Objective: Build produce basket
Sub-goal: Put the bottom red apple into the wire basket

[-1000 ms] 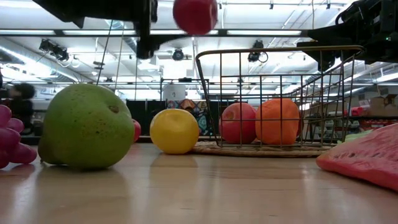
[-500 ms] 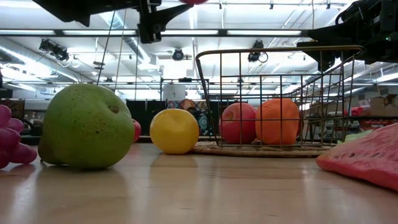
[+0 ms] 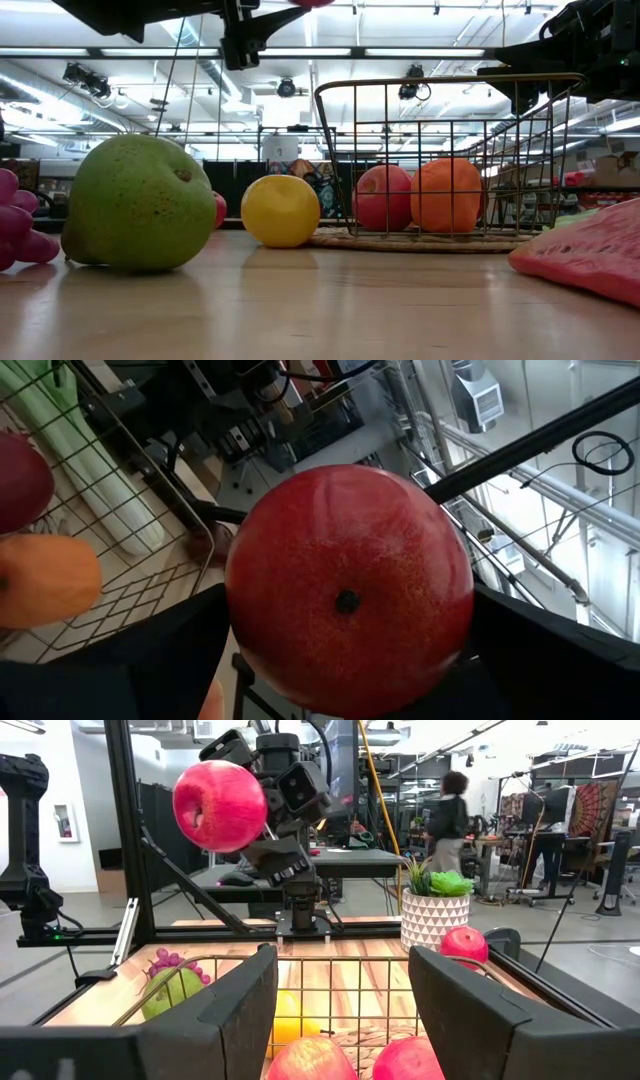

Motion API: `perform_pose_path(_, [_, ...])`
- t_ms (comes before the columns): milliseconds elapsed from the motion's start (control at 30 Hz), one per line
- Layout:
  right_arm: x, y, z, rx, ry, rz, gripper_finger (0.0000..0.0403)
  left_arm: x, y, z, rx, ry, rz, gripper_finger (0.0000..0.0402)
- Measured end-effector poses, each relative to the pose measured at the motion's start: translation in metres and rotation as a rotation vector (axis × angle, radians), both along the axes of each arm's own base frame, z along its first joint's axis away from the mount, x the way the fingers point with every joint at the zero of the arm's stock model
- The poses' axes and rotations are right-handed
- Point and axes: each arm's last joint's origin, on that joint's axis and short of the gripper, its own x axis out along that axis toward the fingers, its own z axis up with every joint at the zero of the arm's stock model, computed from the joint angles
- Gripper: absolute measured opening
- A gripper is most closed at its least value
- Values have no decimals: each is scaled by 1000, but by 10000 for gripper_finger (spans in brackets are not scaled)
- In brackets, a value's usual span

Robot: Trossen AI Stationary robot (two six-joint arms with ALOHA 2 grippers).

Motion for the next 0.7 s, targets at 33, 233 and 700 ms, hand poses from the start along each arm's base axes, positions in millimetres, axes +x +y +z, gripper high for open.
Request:
perform_pose_path(33, [0,0,0,0,0,0,231,0,0,0,0,1,0,396])
perform_pose_path(233, [0,0,0,0,0,0,231,0,0,0,2,5,0,396])
perform_pose_path(700, [0,0,0,0,0,0,231,1,8,-4,2,39,29,396])
